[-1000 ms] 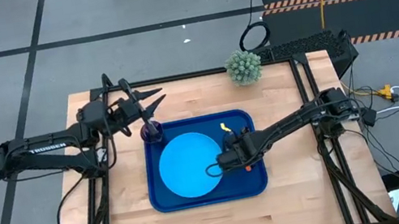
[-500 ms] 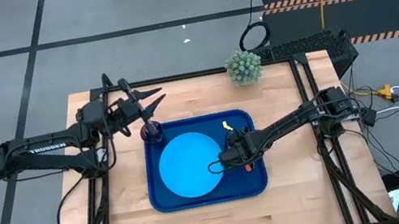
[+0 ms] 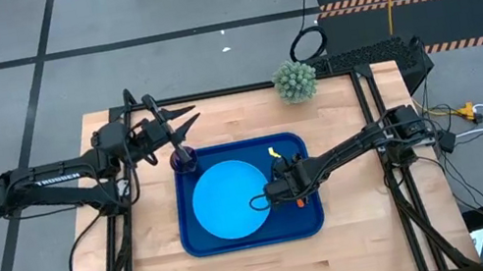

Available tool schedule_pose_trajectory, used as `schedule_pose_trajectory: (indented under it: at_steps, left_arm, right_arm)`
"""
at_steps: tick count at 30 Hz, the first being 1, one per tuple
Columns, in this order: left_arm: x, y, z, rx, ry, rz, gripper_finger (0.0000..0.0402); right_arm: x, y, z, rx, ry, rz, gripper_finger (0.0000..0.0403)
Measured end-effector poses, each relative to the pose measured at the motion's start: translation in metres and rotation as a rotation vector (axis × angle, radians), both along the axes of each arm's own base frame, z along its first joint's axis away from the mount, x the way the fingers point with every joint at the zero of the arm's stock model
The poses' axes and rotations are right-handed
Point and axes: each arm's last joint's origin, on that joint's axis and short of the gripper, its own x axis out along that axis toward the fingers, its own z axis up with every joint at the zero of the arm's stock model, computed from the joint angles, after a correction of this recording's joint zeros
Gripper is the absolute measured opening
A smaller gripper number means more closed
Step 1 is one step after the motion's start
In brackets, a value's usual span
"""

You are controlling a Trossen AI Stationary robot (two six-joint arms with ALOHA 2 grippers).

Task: Pick and place plate/cup/fork/spoon on tray
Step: Put the orange fork in the middle of the light blue plate and black spoon on the dark blue tray

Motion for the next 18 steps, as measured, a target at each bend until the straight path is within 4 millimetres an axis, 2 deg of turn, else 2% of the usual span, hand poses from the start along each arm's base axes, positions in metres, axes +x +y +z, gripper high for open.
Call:
schedule_pose_trajectory:
  at_steps: [10,18]
  left_arm:
    - [0.0,0.0,0.0,0.002,0.001,0.0,0.0097]
    - [0.0,0.0,0.0,0.002,0.001,0.0,0.0097]
  right_arm:
    - [-0.001,0.0,0.0,-0.006,0.007,-0.001,0.0105]
    - [-0.01,-0.001,-0.014,0.007,0.016,-0.048,0.0105]
